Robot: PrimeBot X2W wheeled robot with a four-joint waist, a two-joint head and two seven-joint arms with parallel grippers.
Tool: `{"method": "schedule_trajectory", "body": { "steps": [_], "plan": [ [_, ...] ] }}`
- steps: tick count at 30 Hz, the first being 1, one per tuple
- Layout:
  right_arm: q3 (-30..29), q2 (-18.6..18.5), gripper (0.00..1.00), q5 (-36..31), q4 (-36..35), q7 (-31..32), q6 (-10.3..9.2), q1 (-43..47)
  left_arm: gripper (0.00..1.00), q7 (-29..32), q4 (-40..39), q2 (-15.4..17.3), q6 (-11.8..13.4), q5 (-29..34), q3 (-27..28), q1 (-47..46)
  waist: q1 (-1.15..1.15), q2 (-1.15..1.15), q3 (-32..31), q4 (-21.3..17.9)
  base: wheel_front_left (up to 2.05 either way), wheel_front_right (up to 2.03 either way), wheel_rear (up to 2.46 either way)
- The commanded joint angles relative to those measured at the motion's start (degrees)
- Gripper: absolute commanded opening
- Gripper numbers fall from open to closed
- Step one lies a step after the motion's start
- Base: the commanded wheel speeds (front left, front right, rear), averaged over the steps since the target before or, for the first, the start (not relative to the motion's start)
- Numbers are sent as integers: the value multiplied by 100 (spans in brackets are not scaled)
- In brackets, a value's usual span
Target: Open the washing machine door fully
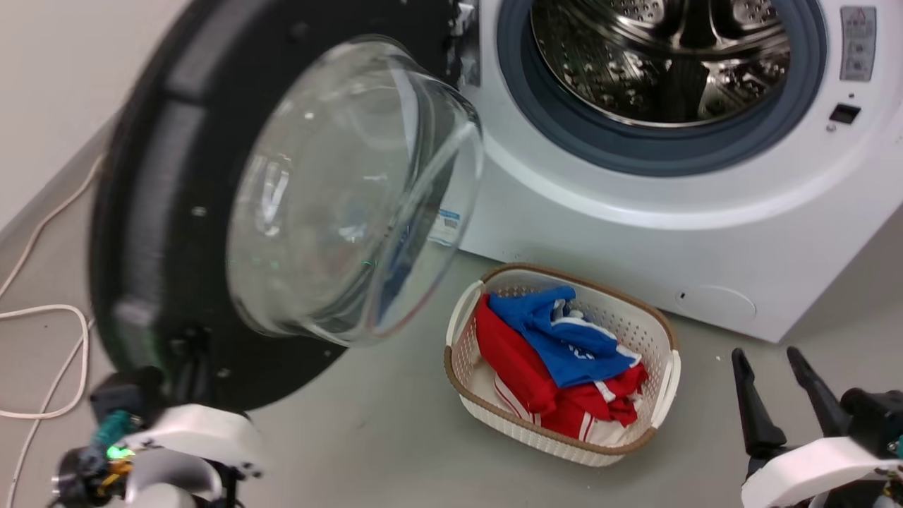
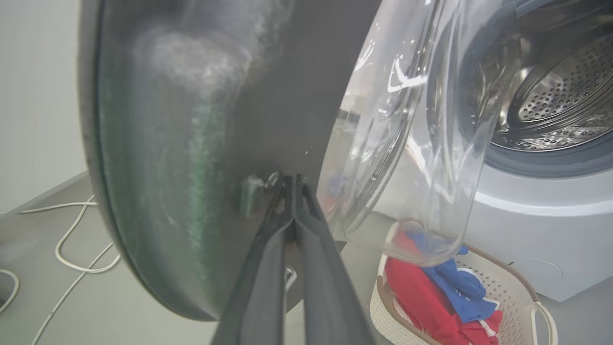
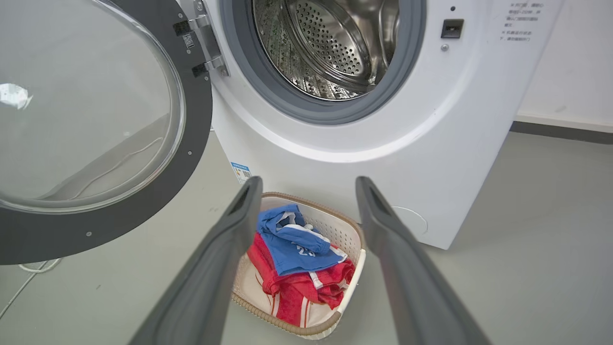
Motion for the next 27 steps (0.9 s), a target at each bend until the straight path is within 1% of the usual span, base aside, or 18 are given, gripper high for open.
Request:
{"method": "schedule_trajectory", "body": {
  "steps": [1, 9, 18, 20, 23, 27],
  "plan": [
    [-16, -59, 100, -2, -49, 21, 0, -110, 0, -65, 107, 89, -29, -74, 202, -88, 0, 0, 180, -120, 0, 0, 0],
    [-20, -220, 100, 48, -178, 119, 0, -301, 0, -203, 826, 273, -394, -425, 1021, -406, 0, 0, 587, -311, 0, 0, 0],
    [-1, -278, 100, 70, -165, 128, 0, -441, 0, -234, 1678, 446, -800, -558, 1485, -898, 0, 0, 768, -449, 0, 0, 0],
    [3, -268, 100, 67, -147, 111, 0, -460, 0, -240, 1846, 436, -867, -546, 1526, -954, 0, 0, 763, -481, 0, 0, 0],
    [19, -241, 100, 66, -109, 92, 0, -469, 0, -247, 2019, 338, -920, -518, 1593, -946, 0, 0, 716, -520, 0, 0, 0],
    [-2, -193, 100, 42, -64, 56, 0, -401, 0, -256, 1994, 159, -950, -324, 1684, -767, 0, 0, 591, -539, 0, 0, 0]
  ]
}}
